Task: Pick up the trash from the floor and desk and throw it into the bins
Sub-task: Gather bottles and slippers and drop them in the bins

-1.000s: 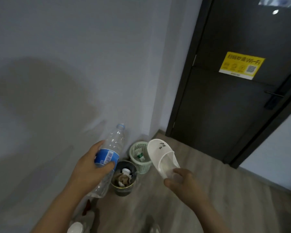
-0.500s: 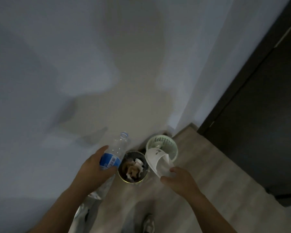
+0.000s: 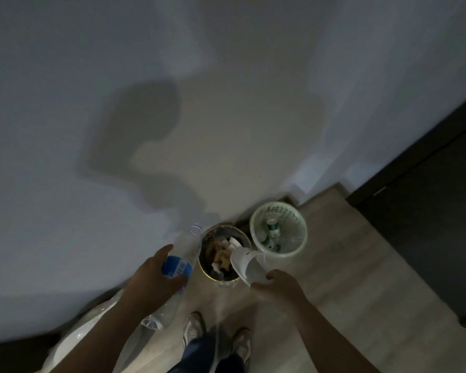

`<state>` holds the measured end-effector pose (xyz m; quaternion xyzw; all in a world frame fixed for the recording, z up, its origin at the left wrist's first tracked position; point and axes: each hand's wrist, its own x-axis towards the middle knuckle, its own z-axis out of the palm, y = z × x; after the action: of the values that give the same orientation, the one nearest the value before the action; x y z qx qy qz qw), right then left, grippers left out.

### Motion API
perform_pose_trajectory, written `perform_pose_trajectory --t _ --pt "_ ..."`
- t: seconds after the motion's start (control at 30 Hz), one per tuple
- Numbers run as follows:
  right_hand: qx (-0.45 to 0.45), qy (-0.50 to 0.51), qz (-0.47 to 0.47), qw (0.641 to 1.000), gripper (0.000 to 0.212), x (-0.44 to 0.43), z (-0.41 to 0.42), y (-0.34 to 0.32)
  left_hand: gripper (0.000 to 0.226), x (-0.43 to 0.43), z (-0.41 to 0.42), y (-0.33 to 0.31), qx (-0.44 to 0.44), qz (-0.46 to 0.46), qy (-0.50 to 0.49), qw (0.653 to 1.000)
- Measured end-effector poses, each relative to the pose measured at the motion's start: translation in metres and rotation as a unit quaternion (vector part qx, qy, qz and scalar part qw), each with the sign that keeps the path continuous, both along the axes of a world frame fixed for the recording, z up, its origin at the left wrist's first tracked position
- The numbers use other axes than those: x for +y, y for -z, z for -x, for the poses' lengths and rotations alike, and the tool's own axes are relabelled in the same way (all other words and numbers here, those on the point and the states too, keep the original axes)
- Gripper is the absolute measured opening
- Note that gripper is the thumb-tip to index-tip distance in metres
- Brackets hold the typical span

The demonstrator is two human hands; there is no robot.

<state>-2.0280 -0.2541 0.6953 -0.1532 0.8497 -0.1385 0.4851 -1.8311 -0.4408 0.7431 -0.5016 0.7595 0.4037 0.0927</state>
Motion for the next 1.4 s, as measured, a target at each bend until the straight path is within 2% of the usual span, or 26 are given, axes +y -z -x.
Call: perform_pose_trajectory --t 0.2,0.3,0.5,0.67,0.8,0.97,1.17,1.23,1.3,1.4 --pt "-0.006 0.006 -0.026 1.0 0.065 -0.068 0.014 0.083 0.079 -0.034 0.001 0.079 -0.041 0.004 0.007 0.999" --pt "-0.024 0.008 -0.005 1.0 0.07 -0.101 0.018 0.127 0.079 -0.047 0.002 0.119 -0.055 0.01 0.02 0.998" --pt "0.024 -0.006 -0.01 1.0 0.024 -0.099 0.016 0.183 0.079 -0.062 0.011 0.178 -0.087 0.013 0.09 0.992" --pt "0.055 -0.033 -0.066 0.996 0.05 -0.059 0.027 0.195 0.065 -0.061 0.048 0.199 -0.082 -0.014 0.143 0.986" --pt "0.073 -0.017 -0.082 0.994 0.053 -0.033 0.044 0.195 0.072 -0.056 0.088 0.227 -0.097 -0.058 0.193 0.975" --pt "0.077 0.016 -0.086 0.993 0.055 -0.007 0.065 0.194 0.078 -0.036 0.159 0.257 -0.154 -0.08 0.293 0.94" --pt "0.073 0.053 -0.086 0.992 0.055 0.025 0.085 0.195 0.065 -0.011 0.272 0.274 -0.113 0.032 0.396 0.911" --pt "0.08 0.07 -0.085 0.991 0.054 0.034 0.09 0.195 0.072 -0.003 0.301 0.271 -0.12 0.076 0.404 0.904" --pt "0.089 0.084 -0.082 0.989 0.053 0.042 0.093 0.193 0.075 0.003 0.317 0.269 -0.138 0.097 0.416 0.894" --pt "0.094 0.093 -0.078 0.988 0.052 0.048 0.093 0.188 0.058 0.011 0.316 0.261 -0.127 0.126 0.448 0.876"
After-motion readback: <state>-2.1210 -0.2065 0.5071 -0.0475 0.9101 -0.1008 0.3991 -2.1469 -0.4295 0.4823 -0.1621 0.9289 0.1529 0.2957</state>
